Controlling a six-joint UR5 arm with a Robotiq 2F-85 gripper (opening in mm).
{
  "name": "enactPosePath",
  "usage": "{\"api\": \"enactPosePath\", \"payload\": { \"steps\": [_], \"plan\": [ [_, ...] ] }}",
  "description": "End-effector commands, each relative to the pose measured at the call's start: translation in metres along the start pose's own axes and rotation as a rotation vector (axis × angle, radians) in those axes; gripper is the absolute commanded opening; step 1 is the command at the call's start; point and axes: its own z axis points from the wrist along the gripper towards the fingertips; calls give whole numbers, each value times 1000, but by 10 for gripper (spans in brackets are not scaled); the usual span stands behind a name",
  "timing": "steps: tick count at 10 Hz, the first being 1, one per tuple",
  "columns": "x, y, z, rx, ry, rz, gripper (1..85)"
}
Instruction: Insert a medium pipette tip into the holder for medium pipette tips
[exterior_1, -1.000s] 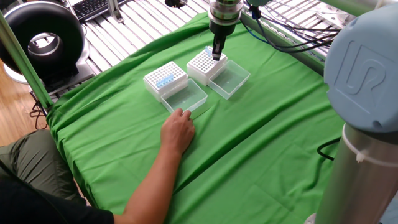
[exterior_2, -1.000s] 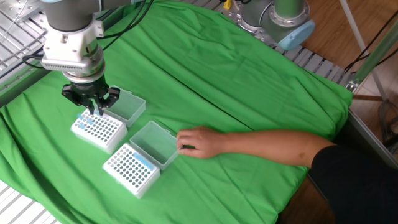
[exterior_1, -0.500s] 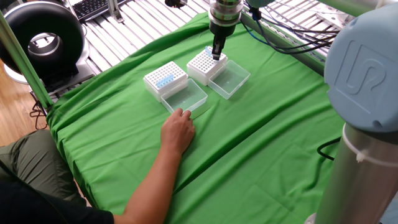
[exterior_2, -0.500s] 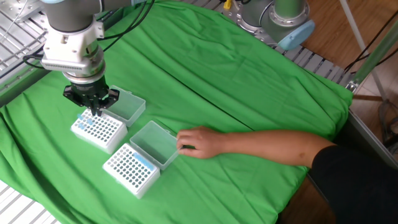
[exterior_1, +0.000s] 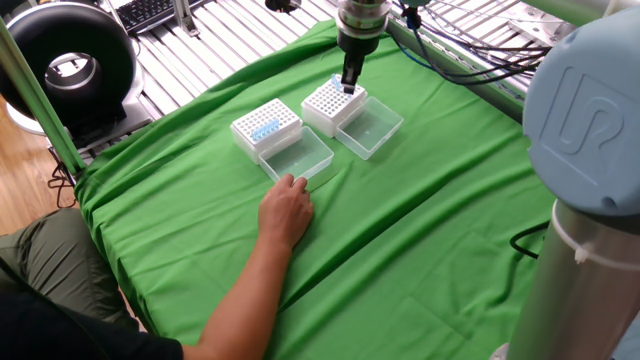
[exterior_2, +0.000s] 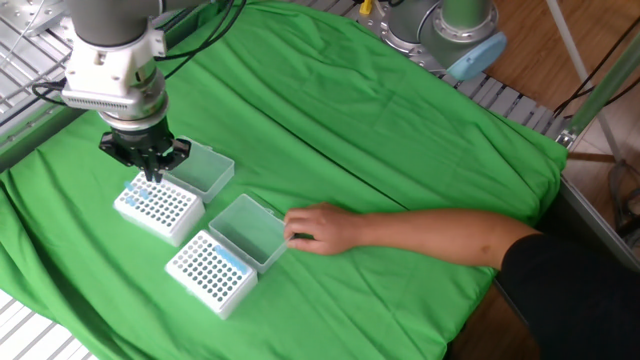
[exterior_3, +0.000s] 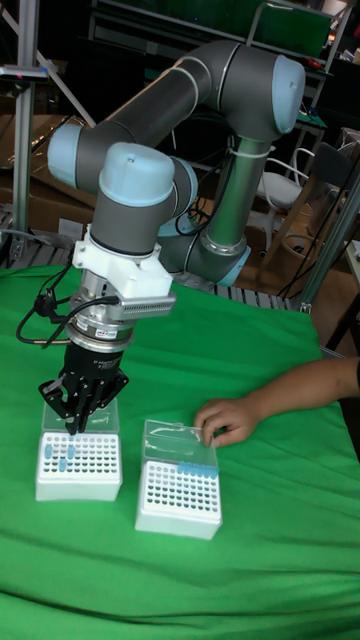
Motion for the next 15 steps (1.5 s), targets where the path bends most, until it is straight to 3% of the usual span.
{"api": "enactPosePath", "payload": {
  "steps": [1,7,9,13,15],
  "plan": [
    [-7,2,-24,-7,22,10,103],
    [-31,12,-63,-11,36,25,103],
    [-45,24,-73,-39,26,56,100],
    [-86,55,-80,-86,-3,140,100],
    [-100,67,-77,-84,-6,166,100]
  ]
}}
